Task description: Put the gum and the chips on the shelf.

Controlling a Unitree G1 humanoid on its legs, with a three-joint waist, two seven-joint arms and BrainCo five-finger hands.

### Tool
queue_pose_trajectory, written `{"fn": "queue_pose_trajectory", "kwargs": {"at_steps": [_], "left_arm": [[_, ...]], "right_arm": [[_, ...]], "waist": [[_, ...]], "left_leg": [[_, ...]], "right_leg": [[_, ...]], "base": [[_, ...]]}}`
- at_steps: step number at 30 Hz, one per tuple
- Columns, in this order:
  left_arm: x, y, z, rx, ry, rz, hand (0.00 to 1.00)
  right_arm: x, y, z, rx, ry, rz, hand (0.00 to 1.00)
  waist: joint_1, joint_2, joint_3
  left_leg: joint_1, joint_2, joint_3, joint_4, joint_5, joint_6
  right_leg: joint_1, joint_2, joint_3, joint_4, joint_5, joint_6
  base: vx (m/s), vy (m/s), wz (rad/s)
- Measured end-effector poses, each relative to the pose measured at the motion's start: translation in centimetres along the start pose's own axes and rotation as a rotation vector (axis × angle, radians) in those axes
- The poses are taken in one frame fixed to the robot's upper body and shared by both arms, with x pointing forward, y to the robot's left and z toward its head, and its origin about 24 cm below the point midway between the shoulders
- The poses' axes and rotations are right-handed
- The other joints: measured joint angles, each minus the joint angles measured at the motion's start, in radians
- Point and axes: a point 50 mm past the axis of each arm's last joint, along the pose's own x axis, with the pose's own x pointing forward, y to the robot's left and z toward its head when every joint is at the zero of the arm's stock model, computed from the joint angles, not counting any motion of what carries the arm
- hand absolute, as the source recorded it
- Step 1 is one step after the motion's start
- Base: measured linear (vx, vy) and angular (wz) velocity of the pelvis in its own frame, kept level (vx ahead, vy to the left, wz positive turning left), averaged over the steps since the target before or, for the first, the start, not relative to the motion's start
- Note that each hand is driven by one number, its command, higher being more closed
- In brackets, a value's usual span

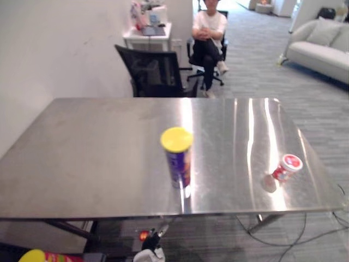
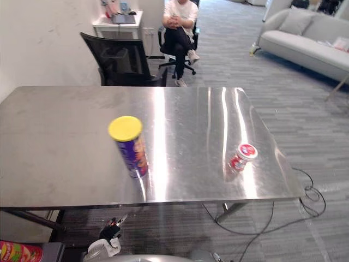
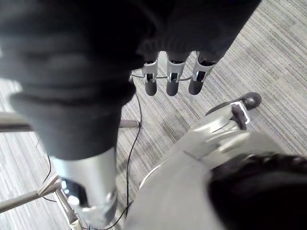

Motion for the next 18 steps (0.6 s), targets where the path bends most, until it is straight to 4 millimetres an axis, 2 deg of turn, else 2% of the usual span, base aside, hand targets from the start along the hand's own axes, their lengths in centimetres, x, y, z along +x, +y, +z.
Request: {"fn": "queue_pose_trajectory", "kwargs": {"at_steps": [2, 3, 5, 8, 9, 18], "left_arm": [[0.0, 0.2, -0.5, 0.023, 0.029, -0.008, 0.00], [0.0, 0.2, -0.4, 0.045, 0.033, -0.015, 0.00], [0.0, 0.4, -0.3, 0.072, 0.034, -0.016, 0.00], [0.0, 0.7, -0.4, 0.088, 0.040, -0.011, 0.00], [-0.4, 3.7, -0.6, 0.237, 0.073, 0.031, 0.00], [-0.4, 3.7, -0.6, 0.236, 0.073, 0.031, 0.00]], "right_arm": [[0.1, -0.1, 0.0, 0.000, 0.012, -0.004, 0.00], [0.2, -0.3, -0.1, -0.010, 0.036, -0.011, 0.00], [0.3, -0.3, 0.0, -0.017, 0.037, -0.010, 0.00], [0.3, -0.2, 0.1, -0.048, 0.041, 0.000, 0.00], [0.7, 1.9, 0.2, -0.092, 0.066, 0.070, 0.00], [0.7, 1.9, 0.2, -0.086, 0.066, 0.071, 0.00]], "waist": [[-0.002, 0.003, -0.020], [-0.002, -0.003, -0.022], [-0.002, -0.009, -0.021], [-0.004, -0.014, -0.018], [-0.031, -0.074, -0.001], [-0.031, -0.073, -0.001]], "left_leg": [[0.012, -0.006, -0.001, -0.085, 0.055, -0.007], [0.016, -0.015, 0.002, -0.146, 0.099, -0.020], [0.017, -0.026, 0.001, -0.187, 0.131, -0.027], [0.031, -0.028, -0.005, -0.209, 0.156, -0.031], [0.089, -0.116, -0.077, -0.318, 0.206, -0.001], [0.088, -0.116, -0.078, -0.318, 0.206, -0.001]], "right_leg": [[0.032, 0.015, -0.007, -0.136, 0.000, 0.000], [0.063, 0.025, -0.008, -0.249, 0.001, 0.001], [0.097, 0.025, -0.009, -0.348, 0.008, 0.011], [0.127, 0.030, -0.010, -0.407, 0.016, 0.012], [0.172, -0.028, -0.004, -0.491, 0.056, 0.043], [0.172, -0.028, -0.005, -0.491, 0.056, 0.043]], "base": [[0.04, -0.153, -0.19], [0.03, -0.164, -0.11], [-0.04, -0.129, -0.01], [-0.08, -0.078, 0.02], [-0.04, -0.017, 0.00], [0.00, 0.000, 0.00]]}}
